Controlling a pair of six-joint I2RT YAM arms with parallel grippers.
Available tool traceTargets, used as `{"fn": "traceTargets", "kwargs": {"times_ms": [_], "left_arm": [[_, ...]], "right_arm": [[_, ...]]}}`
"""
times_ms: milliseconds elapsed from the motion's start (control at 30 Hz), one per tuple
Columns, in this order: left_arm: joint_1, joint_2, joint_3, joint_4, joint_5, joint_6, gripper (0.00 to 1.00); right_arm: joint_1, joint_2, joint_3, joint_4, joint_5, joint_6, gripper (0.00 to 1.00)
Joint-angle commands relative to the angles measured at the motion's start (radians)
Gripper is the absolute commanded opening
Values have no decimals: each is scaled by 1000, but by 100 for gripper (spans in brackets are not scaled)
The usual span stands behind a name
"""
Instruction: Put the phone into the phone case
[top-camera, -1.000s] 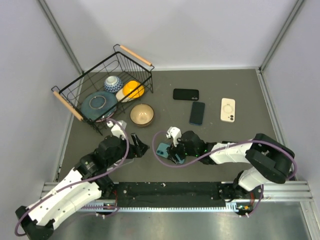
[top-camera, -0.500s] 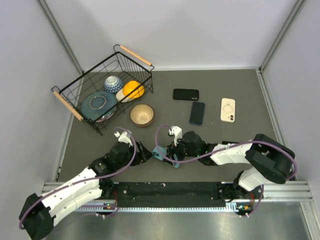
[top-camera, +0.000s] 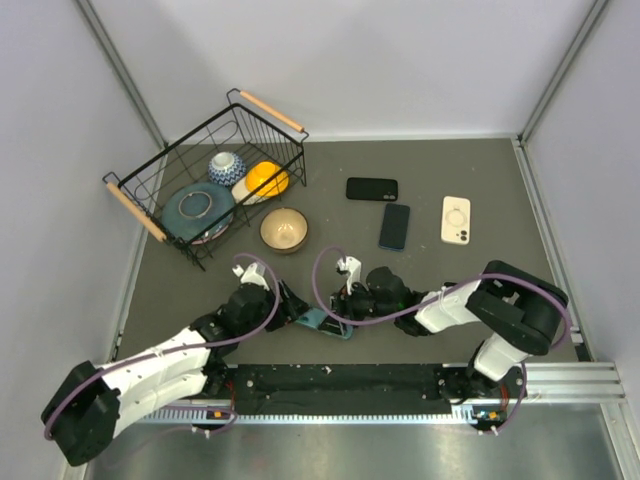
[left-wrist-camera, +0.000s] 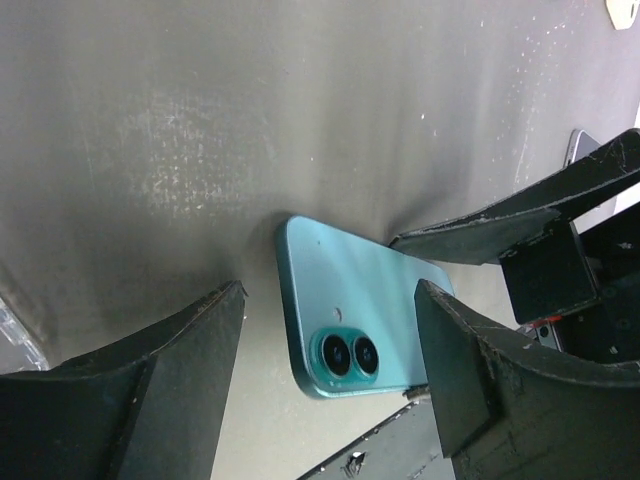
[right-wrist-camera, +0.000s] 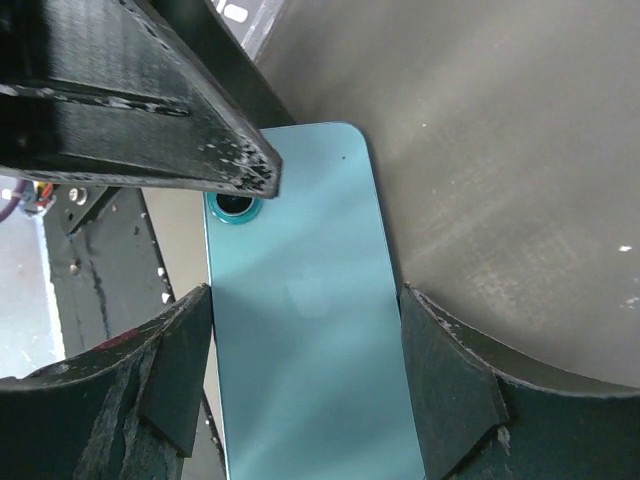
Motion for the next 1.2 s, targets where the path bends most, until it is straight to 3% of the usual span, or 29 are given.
{"fn": "traceTargets", "kwargs": {"times_ms": [0, 233, 433, 567, 700, 800, 867, 1033, 1167], "left_arm": [[3, 45, 21, 87, 9, -6, 74], [3, 68, 18, 123, 48, -44, 66], [3, 54, 14, 163, 96, -115, 55], [3, 24, 52, 47, 42, -60, 55], [5, -47, 89, -125, -51, -30, 64], [6, -128, 135, -235, -126, 3, 81], [6, -180, 173, -316, -203, 25, 99], [11, -298, 319, -591, -382, 52, 99], [11, -403, 383, -689, -507, 68, 99]], "right_arm": [[-5, 24, 1, 177, -78, 63, 52], [-4, 35, 4, 190, -69, 75, 53], [16, -5, 41, 9, 0, -15, 68], [44, -91, 61, -114, 77, -89, 73], [117, -151, 135, -394, 245, -259, 82], [194, -137, 202, -542, 374, -395, 87], [234, -114, 254, -606, 431, -443, 89], [257, -73, 314, -691, 441, -508, 93], [257, -65, 336, -731, 436, -515, 94]]}}
